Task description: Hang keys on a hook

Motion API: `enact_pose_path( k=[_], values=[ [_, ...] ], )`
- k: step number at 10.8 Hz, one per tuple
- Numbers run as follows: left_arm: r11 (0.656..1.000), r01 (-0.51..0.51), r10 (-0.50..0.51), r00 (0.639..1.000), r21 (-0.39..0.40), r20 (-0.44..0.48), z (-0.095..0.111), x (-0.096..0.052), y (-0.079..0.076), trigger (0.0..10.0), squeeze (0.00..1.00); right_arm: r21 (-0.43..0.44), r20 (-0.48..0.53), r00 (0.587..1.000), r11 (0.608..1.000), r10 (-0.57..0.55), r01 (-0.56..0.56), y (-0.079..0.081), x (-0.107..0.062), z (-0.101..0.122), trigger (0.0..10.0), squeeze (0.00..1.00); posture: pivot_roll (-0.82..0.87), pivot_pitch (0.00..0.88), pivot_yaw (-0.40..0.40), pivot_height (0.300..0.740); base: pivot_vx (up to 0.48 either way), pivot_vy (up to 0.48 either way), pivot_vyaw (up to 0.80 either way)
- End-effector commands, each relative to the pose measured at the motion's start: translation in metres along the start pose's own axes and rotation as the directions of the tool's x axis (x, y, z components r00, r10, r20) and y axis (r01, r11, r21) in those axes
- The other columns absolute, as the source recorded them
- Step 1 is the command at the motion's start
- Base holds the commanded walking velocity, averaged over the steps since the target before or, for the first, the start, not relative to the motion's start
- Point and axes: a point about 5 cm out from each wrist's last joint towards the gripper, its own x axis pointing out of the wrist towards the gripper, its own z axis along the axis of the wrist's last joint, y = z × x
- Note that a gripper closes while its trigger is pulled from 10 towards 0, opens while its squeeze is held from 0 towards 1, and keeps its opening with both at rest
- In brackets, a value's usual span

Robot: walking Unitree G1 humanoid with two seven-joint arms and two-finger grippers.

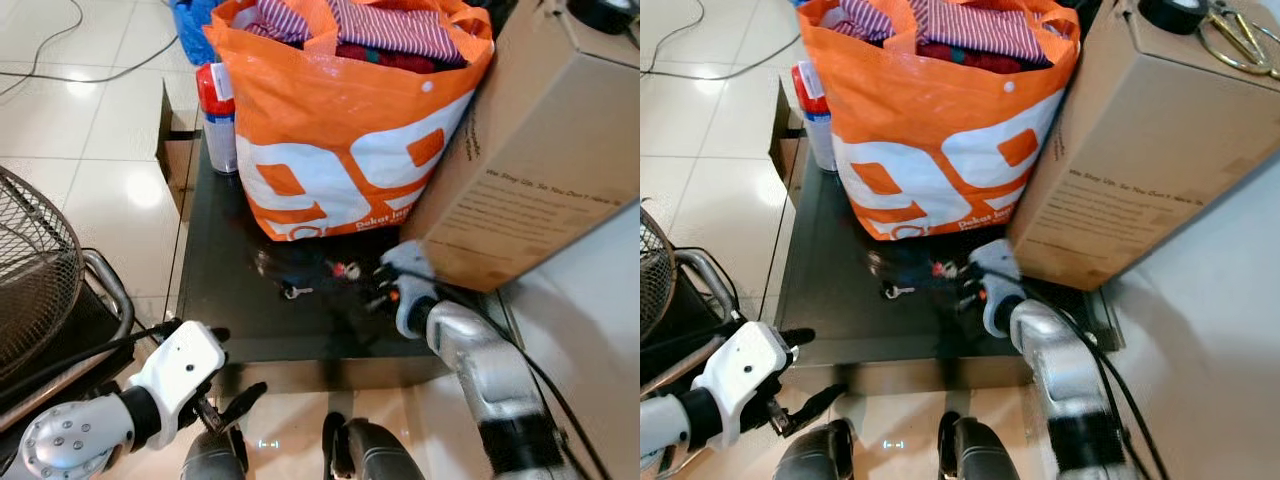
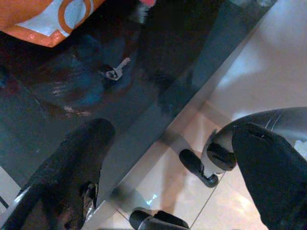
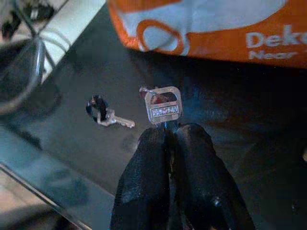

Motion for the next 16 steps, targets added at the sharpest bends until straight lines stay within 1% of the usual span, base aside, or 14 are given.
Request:
enact_pose_path(
  k=[1, 2, 3, 4, 5, 6, 7, 8, 9, 11, 12, 14, 15, 16],
  values=[
    [1.000, 0.015, -0.015, 1.000, -0.013, -0.004, -0.003, 0.002, -0.004, 10.0, 0.00, 0.039, 0.006, 0.999, 0.998, -0.040, 0.040, -0.005, -0.009, -0.001, 0.0, 0.00, 0.00, 0.196, -0.137, 0.740, 0.000, 0.000, 0.00],
    [1.000, 0.009, -0.009, 1.000, -0.014, -0.001, -0.003, 0.003, -0.003, 10.0, 0.00, 0.050, 0.009, 0.999, 0.998, -0.046, 0.046, -0.005, -0.012, -0.002, 0.0, 0.00, 0.00, 0.185, -0.137, 0.740, 0.000, 0.000, 0.00],
    [0.999, -0.033, 0.034, 0.999, -0.037, 0.031, -0.002, 0.010, 0.000, 10.0, 0.00, 0.079, 0.039, 0.997, 0.994, -0.073, 0.070, -0.005, -0.019, -0.001, 0.0, 0.00, -0.02, 0.136, -0.150, 0.740, 0.000, 0.000, 0.00],
    [0.998, -0.051, 0.053, 0.998, -0.045, 0.043, -0.001, 0.013, 0.002, 10.0, 0.00, 0.087, 0.047, 0.995, 0.993, -0.083, 0.079, -0.006, -0.021, 0.000, 0.0, 0.00, -0.02, 0.130, -0.152, 0.740, 0.000, 0.000, 0.00],
    [0.987, -0.135, 0.143, 0.986, -0.093, 0.090, 0.005, 0.019, 0.012, 10.0, 0.00, 0.104, 0.074, 0.992, 0.990, -0.106, 0.098, -0.008, -0.026, 0.005, 0.0, 0.00, -0.03, 0.076, -0.152, 0.740, 0.000, 0.000, 0.00],
    [0.970, -0.207, 0.221, 0.969, -0.124, 0.114, 0.007, 0.023, 0.023, 10.0, 0.00, 0.118, 0.119, 0.984, 0.986, -0.129, 0.115, -0.008, -0.029, 0.017, 0.0, 0.00, -0.03, 0.036, -0.130, 0.740, 0.000, 0.000, 0.00],
    [0.958, -0.251, 0.268, 0.956, -0.136, 0.123, 0.008, 0.028, 0.034, 10.0, 0.00, 0.131, 0.161, 0.975, 0.982, -0.154, 0.133, -0.010, -0.030, 0.027, 0.0, 0.00, -0.03, 0.000, -0.101, 0.740, 0.000, 0.000, 0.00],
    [0.954, -0.266, 0.284, 0.950, -0.142, 0.128, 0.009, 0.030, 0.038, 10.0, 0.00, 0.139, 0.175, 0.971, 0.980, -0.163, 0.139, -0.010, -0.031, 0.029, 0.0, 0.00, -0.02, 0.000, -0.095, 0.740, 0.000, 0.000, 0.00],
    [0.935, -0.315, 0.340, 0.926, -0.160, 0.162, 0.016, 0.036, 0.047, 10.0, 0.00, 0.153, 0.211, 0.960, 0.976, -0.184, 0.154, -0.007, -0.037, 0.033, 0.0, 0.00, -0.01, 0.000, -0.071, 0.740, 0.000, 0.000, 0.00],
    [0.916, -0.357, 0.390, 0.901, -0.183, 0.189, 0.022, 0.046, 0.055, 10.0, 0.00, 0.164, 0.234, 0.951, 0.973, -0.201, 0.165, -0.003, -0.039, 0.035, 0.0, 0.00, 0.00, 0.000, -0.066, 0.740, 0.000, 0.000, 0.00],
    [0.907, -0.378, 0.412, 0.890, -0.186, 0.197, 0.024, 0.050, 0.057, 10.0, 0.00, 0.170, 0.244, 0.948, 0.971, -0.206, 0.167, 0.000, -0.038, 0.036, 0.0, 0.00, 0.01, 0.000, -0.073, 0.740, 0.000, 0.000, 0.00],
    [0.889, -0.414, 0.449, 0.870, -0.193, 0.202, 0.024, 0.055, 0.063, 10.0, 0.00, 0.182, 0.241, 0.947, 0.969, -0.211, 0.169, 0.005, -0.035, 0.030, 0.0, 0.00, 0.03, 0.000, -0.076, 0.740, 0.000, 0.000, 0.00],
    [0.878, -0.440, 0.473, 0.860, -0.188, 0.193, 0.022, 0.056, 0.066, 10.0, 0.00, 0.197, 0.239, 0.946, 0.965, -0.219, 0.174, 0.007, -0.032, 0.027, 0.0, 0.00, 0.04, 0.000, -0.076, 0.740, 0.000, 0.000, 0.00],
    [0.864, -0.466, 0.498, 0.847, -0.188, 0.187, 0.018, 0.058, 0.068, 10.0, 0.00, 0.204, 0.231, 0.941, 0.958, -0.246, 0.201, 0.005, -0.030, 0.024, 0.0, 0.00, 0.03, 0.000, -0.079, 0.740, 0.000, 0.000, 0.00]
  ],
)
